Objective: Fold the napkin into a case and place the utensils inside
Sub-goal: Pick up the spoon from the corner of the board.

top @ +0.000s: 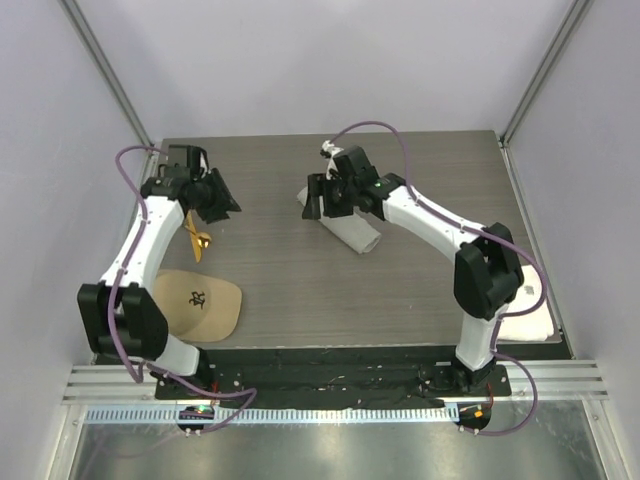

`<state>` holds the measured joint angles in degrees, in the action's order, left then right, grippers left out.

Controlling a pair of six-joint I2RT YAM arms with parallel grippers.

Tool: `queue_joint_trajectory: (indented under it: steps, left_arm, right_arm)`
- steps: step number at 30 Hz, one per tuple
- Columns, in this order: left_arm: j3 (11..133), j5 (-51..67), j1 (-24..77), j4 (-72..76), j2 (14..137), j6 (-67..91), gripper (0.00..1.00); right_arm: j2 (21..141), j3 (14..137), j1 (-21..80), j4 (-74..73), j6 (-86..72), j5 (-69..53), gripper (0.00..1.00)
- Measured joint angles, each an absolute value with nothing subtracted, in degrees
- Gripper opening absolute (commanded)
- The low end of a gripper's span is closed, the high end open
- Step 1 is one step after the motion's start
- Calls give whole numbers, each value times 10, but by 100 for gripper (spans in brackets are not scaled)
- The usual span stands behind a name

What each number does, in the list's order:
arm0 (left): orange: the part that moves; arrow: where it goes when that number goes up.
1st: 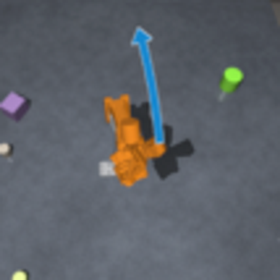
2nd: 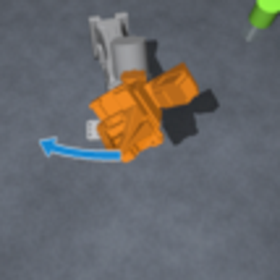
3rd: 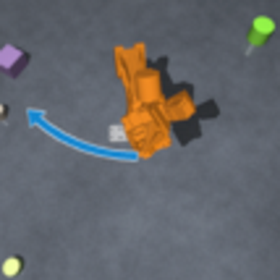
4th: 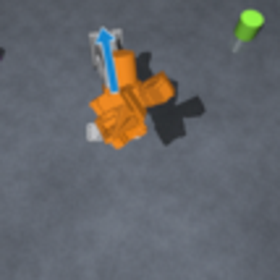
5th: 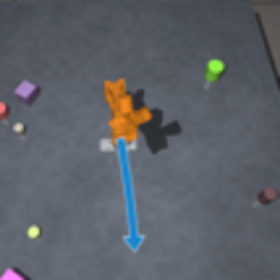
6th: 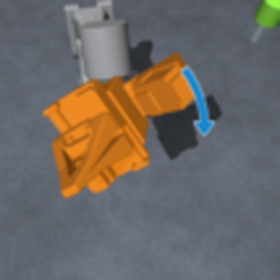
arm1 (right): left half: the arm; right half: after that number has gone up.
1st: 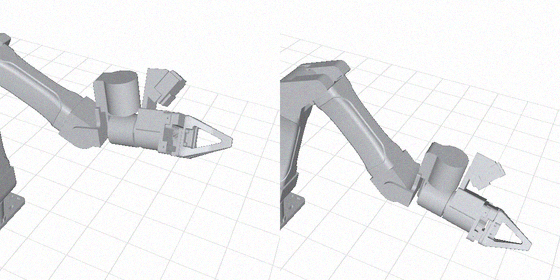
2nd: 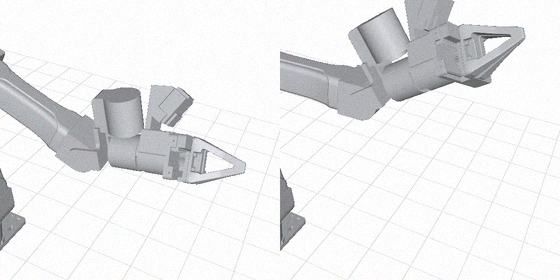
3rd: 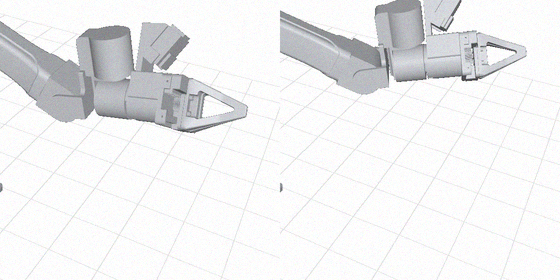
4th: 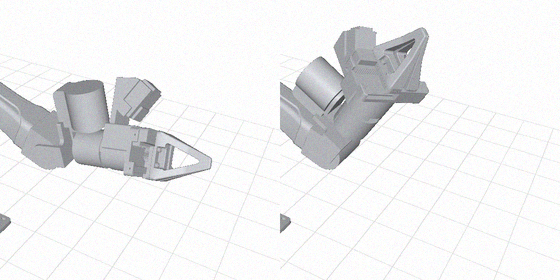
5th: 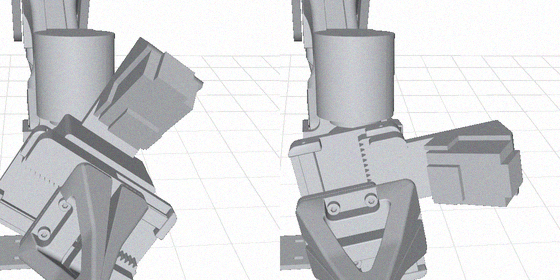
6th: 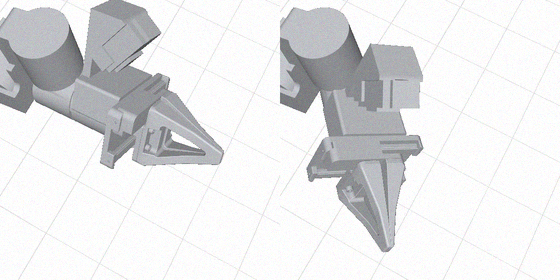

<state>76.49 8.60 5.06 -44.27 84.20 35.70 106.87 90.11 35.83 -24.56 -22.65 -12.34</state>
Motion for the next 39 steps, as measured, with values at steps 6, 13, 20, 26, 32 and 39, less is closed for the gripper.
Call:
queue_joint_trajectory:
  steps: [6, 13, 20, 26, 32, 39]
  left_arm:
    - [856, 39, -16, -488, 970, 338, 39]
    - [1077, -59, -68, -604, 1192, 379, 37]
    - [1241, -142, -86, -700, 1302, 468, 39]
    - [1244, -146, -120, -714, 1315, 543, 45]
    - [1218, -136, -149, -710, 1320, 601, 49]
    - [1228, -121, -149, -690, 1364, 625, 52]
  right_arm:
    - [997, 752, 354, -201, -253, -150, 68]
    - [917, 646, 355, -190, -265, -178, 69]
    - [848, 612, 355, -163, -271, -188, 69]
    - [842, 603, 355, -154, -271, -188, 69]
    - [840, 600, 355, -150, -270, -192, 69]
    - [828, 598, 355, -149, -266, -192, 69]
